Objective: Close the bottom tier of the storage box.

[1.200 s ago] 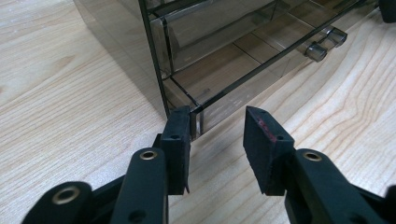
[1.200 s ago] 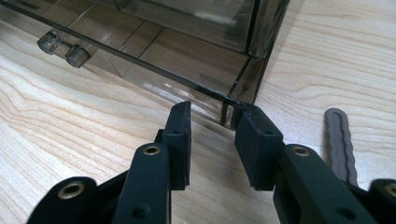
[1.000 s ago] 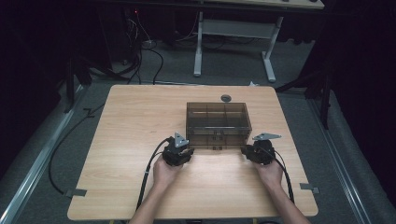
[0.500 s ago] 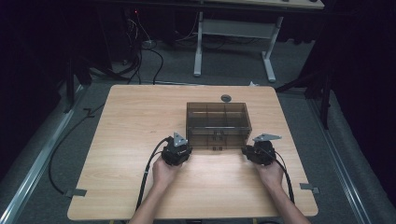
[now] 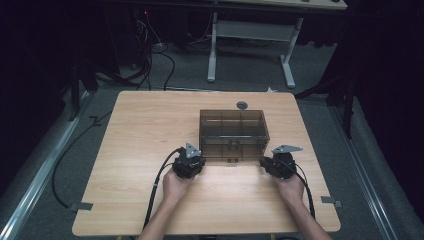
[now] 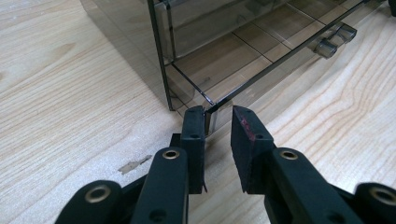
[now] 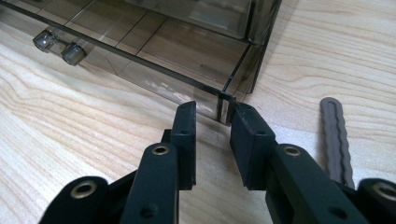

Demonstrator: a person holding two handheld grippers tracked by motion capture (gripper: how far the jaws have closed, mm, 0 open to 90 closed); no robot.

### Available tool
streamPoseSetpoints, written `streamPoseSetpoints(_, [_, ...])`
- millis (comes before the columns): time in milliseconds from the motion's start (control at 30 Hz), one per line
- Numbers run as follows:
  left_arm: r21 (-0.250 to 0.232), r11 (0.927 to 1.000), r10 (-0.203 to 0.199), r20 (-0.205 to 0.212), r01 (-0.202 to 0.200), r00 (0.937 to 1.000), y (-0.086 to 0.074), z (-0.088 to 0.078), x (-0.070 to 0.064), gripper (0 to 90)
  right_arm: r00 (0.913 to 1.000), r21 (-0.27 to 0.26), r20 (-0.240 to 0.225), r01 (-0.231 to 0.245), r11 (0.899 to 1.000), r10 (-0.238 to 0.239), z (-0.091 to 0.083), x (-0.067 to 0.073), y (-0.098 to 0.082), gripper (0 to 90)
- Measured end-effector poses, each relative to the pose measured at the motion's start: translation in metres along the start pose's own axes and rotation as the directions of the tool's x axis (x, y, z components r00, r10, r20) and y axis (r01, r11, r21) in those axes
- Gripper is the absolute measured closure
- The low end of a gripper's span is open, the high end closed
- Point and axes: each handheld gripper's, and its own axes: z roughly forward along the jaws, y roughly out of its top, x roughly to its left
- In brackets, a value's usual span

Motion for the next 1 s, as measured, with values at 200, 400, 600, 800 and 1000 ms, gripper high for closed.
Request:
streamPoseSetpoints(200, [0.002, 1.0, 0.0, 0.003, 0.0, 1.0, -0.001, -0.002, -0.001, 75.5, 1.0, 0.0, -0.007, 0.002, 1.0, -0.002, -0.001, 0.001, -0.002, 71.5])
streamPoseSetpoints(400, [-0.002, 1.0, -0.007, 0.01, 0.007, 0.9999, -0.004, -0.006, -0.002, 75.5, 0.9999, 0.002, -0.012, -0.001, 1.0, 0.001, -0.004, 0.001, -0.004, 71.3])
streamPoseSetpoints(600, [0.002, 1.0, -0.008, 0.015, 0.008, 0.9998, -0.006, -0.009, -0.004, 75.5, 0.9998, -0.003, -0.018, -0.002, 1.0, 0.002, -0.006, 0.002, -0.008, 71.3])
streamPoseSetpoints(800, [0.012, 0.9999, 0.001, 0.018, -0.001, 0.9998, -0.008, -0.012, -0.004, 75.5, 0.9998, -0.004, -0.021, -0.002, 1.0, 0.002, -0.008, 0.003, -0.011, 71.3])
streamPoseSetpoints(1000, [0.018, 0.9998, 0.004, 0.019, -0.005, 0.9998, -0.011, -0.013, -0.004, 75.6, 0.9997, 0.002, -0.023, 0.004, 1.0, -0.004, -0.01, 0.005, -0.012, 71.1])
